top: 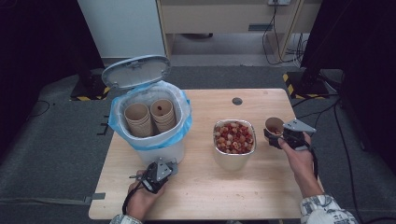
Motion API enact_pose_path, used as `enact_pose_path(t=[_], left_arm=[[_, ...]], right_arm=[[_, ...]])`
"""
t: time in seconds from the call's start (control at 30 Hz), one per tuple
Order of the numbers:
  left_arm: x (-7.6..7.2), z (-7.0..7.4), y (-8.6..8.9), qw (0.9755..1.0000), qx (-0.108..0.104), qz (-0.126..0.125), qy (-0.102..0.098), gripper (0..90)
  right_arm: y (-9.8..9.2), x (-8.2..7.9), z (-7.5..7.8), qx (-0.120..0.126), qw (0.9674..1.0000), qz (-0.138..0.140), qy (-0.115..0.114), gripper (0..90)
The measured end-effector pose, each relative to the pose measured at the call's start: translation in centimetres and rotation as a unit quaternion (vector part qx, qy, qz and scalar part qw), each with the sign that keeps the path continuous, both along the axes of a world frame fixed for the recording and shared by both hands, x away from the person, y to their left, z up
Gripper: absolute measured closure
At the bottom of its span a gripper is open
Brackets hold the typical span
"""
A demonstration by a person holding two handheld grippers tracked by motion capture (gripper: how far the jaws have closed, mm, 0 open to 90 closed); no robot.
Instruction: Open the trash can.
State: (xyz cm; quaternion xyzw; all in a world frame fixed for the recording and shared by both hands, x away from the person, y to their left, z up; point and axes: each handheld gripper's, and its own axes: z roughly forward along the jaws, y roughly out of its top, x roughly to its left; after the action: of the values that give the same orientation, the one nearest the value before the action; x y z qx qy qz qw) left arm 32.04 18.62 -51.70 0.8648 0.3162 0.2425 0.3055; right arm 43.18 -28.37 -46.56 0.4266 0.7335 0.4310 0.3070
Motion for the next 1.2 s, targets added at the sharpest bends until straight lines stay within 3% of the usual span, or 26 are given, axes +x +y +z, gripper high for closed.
enact_pose_path(t=[0.27, 0.5, 1.2], left_arm=[[0.0, 0.0, 0.0, 1.0000, -0.001, 0.000, 0.000, 89.9], [0.0, 0.0, 0.0, 1.0000, -0.001, 0.000, 0.001, 90.0], [0.0, 0.0, 0.0, 1.0000, -0.001, 0.000, 0.001, 89.9]], right_arm=[[-0.1, 0.4, 2.4, -0.026, 0.9995, 0.013, -0.010, 29.0], [0.3, 0.7, 4.6, -0.034, 0.9988, 0.025, -0.026, 29.0], [1.4, 1.6, 8.7, -0.061, 0.9956, 0.042, -0.057, 29.0]])
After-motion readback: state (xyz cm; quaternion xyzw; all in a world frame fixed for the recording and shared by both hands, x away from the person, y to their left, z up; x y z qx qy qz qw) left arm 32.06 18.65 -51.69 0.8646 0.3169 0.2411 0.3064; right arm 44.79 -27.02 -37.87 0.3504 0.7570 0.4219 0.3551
